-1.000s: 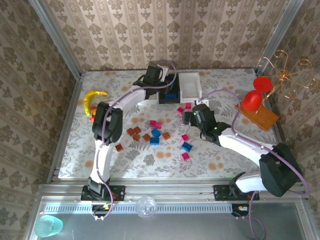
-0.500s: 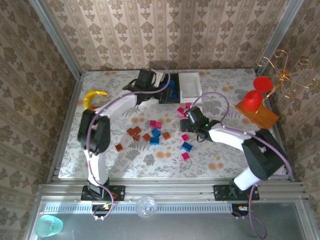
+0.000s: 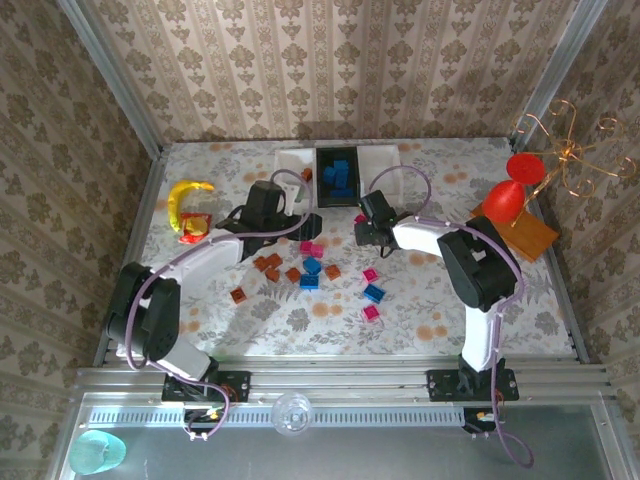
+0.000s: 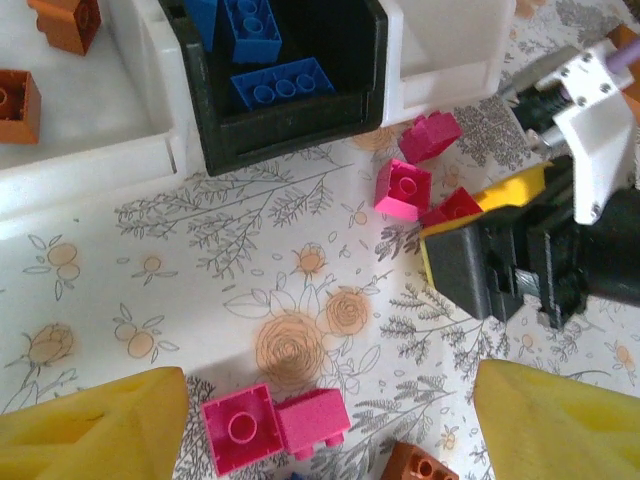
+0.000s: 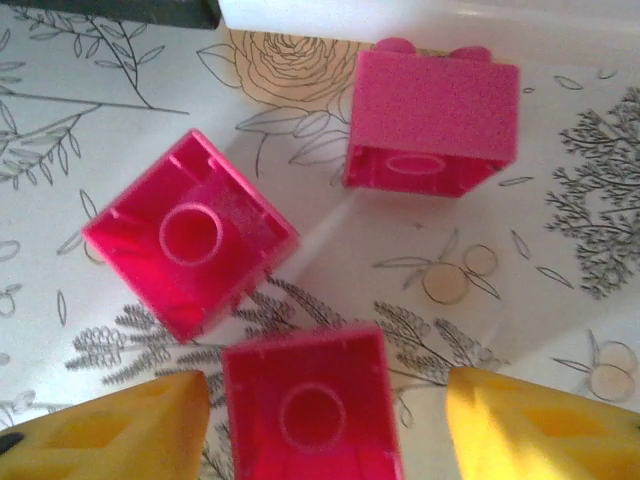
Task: Sort the legos into containers by color
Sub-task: Pick up the lego from the center of the table, then place the lego in the container.
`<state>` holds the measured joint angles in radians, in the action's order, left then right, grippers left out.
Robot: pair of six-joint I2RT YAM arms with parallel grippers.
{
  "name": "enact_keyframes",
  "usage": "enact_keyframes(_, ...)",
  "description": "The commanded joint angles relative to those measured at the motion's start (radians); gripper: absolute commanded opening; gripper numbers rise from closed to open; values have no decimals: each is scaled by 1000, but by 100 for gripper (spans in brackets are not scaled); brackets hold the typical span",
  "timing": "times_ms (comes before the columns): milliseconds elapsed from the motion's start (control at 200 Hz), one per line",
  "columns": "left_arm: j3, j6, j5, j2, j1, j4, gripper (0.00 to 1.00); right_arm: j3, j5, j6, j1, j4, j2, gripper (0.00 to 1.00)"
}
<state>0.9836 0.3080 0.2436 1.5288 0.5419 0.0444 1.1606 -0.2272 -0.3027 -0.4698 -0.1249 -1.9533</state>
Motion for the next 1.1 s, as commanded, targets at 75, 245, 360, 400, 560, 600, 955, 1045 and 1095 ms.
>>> enact_keyframes(75, -36, 3, -25, -63, -10, -23, 77, 34, 63, 49, 2, -41, -24, 53)
enact_keyframes(245, -59, 7, -24, -59, -14, -30, 77, -13, 80, 55, 0, -89, 49, 37)
enact_keyframes(360, -65, 13, -22, -67, -16, -39, 77, -97, 110, 44, 2, -78, 190, 33)
enact_keyframes(400, -64, 13, -21, -69, -16, -42, 77, -114, 118, 39, 5, -62, 239, 33)
enact_keyframes(560, -53, 31, -1, -63, -16, -78, 77, -75, 161, 10, 55, 18, 297, 33)
enact_keyframes(600, -50, 35, 4, -60, -16, -80, 77, -34, 156, 4, 69, 20, 275, 33)
enact_keyframes(955, -33, 20, 25, -61, -16, -48, 78, 372, 101, -56, 176, 41, -62, 36)
enact_keyframes(1045, -36, 18, 28, -70, -16, -37, 78, 506, 94, -63, 191, -5, -161, 38)
enact_keyframes(1095, -39, 16, 28, -77, -16, -33, 78, 572, 81, -65, 198, -38, -203, 41)
